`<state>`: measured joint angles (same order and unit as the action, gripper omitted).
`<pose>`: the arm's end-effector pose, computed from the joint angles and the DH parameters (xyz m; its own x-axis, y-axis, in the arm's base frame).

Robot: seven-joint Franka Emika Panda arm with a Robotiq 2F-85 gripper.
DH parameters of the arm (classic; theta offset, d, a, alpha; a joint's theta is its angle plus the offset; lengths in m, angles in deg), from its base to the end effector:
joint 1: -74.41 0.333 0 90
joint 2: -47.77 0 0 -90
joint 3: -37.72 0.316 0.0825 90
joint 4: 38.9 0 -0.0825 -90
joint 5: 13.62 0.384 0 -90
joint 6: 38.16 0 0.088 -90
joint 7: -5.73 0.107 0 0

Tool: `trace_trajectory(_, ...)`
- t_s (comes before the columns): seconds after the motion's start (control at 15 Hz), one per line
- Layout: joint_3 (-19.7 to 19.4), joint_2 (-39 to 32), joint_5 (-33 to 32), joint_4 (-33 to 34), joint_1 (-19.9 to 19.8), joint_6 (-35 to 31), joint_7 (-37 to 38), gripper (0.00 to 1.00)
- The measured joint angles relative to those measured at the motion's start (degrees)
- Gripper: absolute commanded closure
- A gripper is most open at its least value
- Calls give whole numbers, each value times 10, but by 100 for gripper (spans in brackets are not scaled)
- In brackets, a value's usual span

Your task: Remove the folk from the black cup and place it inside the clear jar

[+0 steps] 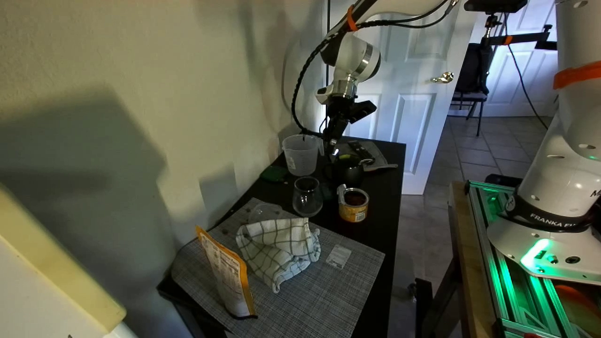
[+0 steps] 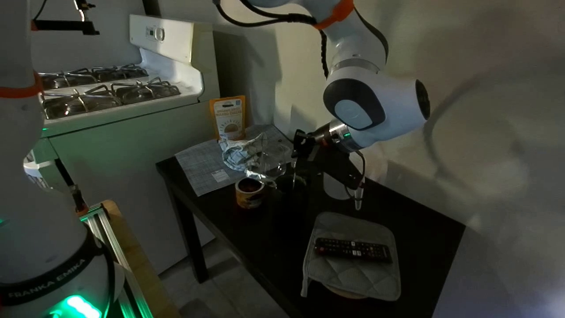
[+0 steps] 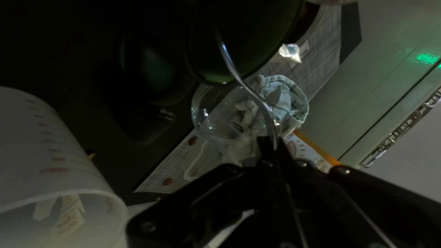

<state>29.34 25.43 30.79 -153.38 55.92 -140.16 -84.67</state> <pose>0.5169 -0.1927 0.2480 0.7789 0.4422 0.4446 0.6258 -0.5024 -0.5966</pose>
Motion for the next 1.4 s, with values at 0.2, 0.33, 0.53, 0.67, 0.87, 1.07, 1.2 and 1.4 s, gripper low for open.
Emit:
trace_trajectory(0.2,-3,17,0,-1,-6,45,0,99)
trace_trajectory(0.33,-8,32,0,-4,-8,64,0,99)
trace_trajectory(0.53,-20,66,0,-18,-8,64,-6,99)
trace_trajectory(0.67,-29,94,3,-27,-8,60,-14,99)
trace_trajectory(0.87,-44,134,40,-41,-10,35,-37,99)
trace_trajectory(1.07,-56,158,95,-47,-10,-7,-62,99)
trace_trajectory(1.2,-62,161,147,-46,-11,-35,-70,99)
trace_trajectory(1.4,-65,158,201,-41,-10,-61,-74,96)
